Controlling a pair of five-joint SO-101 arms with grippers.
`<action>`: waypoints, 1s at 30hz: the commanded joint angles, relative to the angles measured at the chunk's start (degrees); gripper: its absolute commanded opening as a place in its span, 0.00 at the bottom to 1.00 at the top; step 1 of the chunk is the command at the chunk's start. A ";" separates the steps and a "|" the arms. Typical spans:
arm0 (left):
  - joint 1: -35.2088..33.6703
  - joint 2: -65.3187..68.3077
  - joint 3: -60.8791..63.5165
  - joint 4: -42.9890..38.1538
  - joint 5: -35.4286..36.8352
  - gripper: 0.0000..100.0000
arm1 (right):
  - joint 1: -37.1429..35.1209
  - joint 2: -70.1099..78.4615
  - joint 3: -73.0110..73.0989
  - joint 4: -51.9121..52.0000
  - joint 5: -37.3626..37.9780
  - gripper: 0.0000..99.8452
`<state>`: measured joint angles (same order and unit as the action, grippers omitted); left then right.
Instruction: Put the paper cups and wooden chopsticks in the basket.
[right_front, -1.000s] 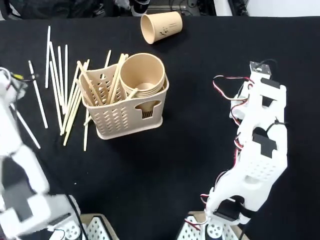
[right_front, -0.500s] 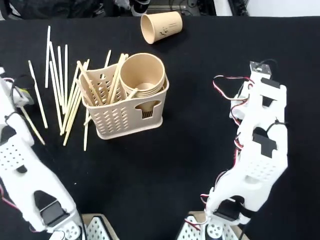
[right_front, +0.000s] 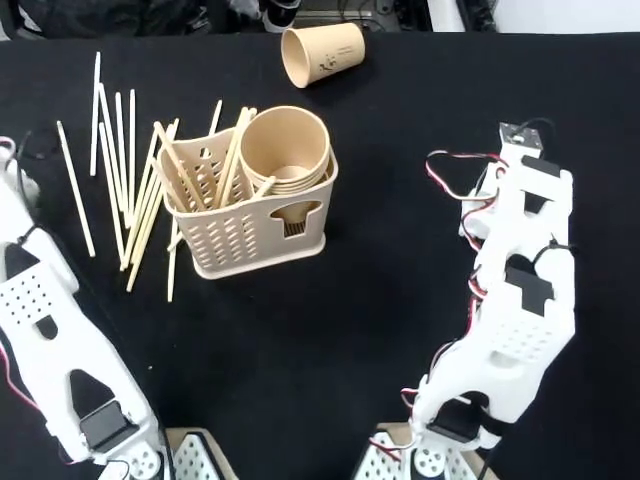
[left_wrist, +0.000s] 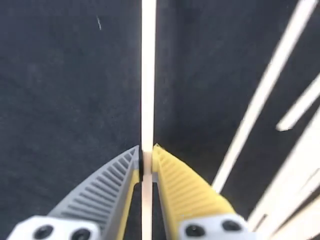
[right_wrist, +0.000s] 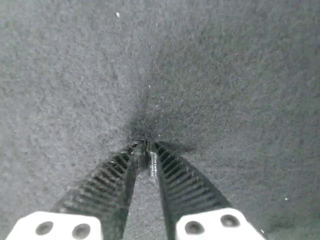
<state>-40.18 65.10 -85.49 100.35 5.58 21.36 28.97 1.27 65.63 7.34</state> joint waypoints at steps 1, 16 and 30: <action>-0.57 -8.00 -2.86 0.79 0.44 0.03 | -0.35 -1.36 0.40 -0.18 0.53 0.01; 13.49 -64.00 35.03 0.35 0.53 0.03 | -0.44 -1.36 0.40 -0.18 0.44 0.01; 29.58 -98.11 60.62 -11.60 0.44 0.03 | -0.44 -1.36 0.40 -0.18 0.26 0.01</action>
<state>-13.36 -25.27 -31.87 93.85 5.58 21.36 28.97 1.27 65.63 7.34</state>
